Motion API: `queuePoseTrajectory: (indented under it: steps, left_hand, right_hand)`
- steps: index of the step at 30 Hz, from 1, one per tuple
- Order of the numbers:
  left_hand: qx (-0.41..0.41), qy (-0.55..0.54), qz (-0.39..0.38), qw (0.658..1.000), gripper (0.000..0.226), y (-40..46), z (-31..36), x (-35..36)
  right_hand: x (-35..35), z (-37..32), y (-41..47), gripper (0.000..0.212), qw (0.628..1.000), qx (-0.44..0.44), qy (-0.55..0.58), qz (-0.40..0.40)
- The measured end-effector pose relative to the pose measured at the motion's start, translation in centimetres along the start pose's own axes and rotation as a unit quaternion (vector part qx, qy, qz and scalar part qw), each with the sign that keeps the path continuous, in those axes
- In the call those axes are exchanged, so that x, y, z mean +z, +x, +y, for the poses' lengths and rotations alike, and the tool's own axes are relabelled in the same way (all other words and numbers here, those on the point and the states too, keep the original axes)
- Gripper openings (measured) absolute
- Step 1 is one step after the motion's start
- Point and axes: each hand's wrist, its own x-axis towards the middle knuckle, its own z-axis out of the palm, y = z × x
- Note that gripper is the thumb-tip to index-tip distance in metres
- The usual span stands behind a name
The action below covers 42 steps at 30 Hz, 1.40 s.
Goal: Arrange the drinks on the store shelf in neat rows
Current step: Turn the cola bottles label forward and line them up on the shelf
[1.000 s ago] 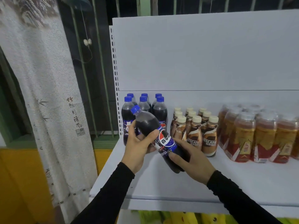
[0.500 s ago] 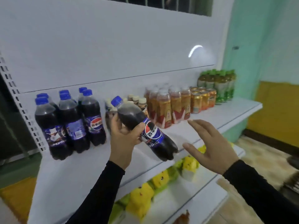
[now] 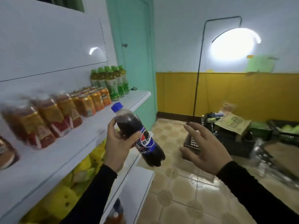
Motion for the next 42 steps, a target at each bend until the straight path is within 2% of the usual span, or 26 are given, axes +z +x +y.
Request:
queuePoseTrajectory:
  steps: [9, 15, 22, 28, 33, 39, 42]
  left_hand:
    - [-0.024, 0.072, -0.107, 0.991, 0.079, 6.5, -8.3, 14.9]
    - [-0.025, 0.123, -0.172, 0.977, 0.088, 14.4, -15.1, 21.3]
    - [0.005, 0.226, -0.289, 0.93, 0.091, 25.7, -22.6, 28.4]
    - [-0.022, 0.252, -0.344, 0.904, 0.083, 33.6, -27.8, 35.9]
    - [-0.037, 0.274, -0.341, 0.899, 0.085, 39.1, -33.5, 43.0]
    - [-0.059, 0.331, -0.308, 0.89, 0.102, 44.8, -40.3, 51.7]
    - [-0.063, 0.325, -0.328, 0.885, 0.114, 48.5, -43.1, 55.1]
  right_hand:
    - [0.1, 15.7, -0.1, 0.083, 0.995, 0.089, -0.038, -0.018]
    - [4.6, 23.8, 3.5, 0.073, 0.989, 0.112, -0.086, -0.032]
    - [11.4, 33.0, 8.7, 0.072, 0.973, 0.194, -0.111, -0.051]
    - [14.8, 41.7, 11.4, 0.071, 0.954, 0.266, -0.119, -0.072]
    - [18.6, 51.8, 13.7, 0.072, 0.939, 0.307, -0.116, -0.099]
    - [24.3, 64.0, 17.1, 0.083, 0.925, 0.322, -0.105, -0.174]
    - [27.0, 68.5, 19.0, 0.08, 0.913, 0.331, -0.096, -0.217]
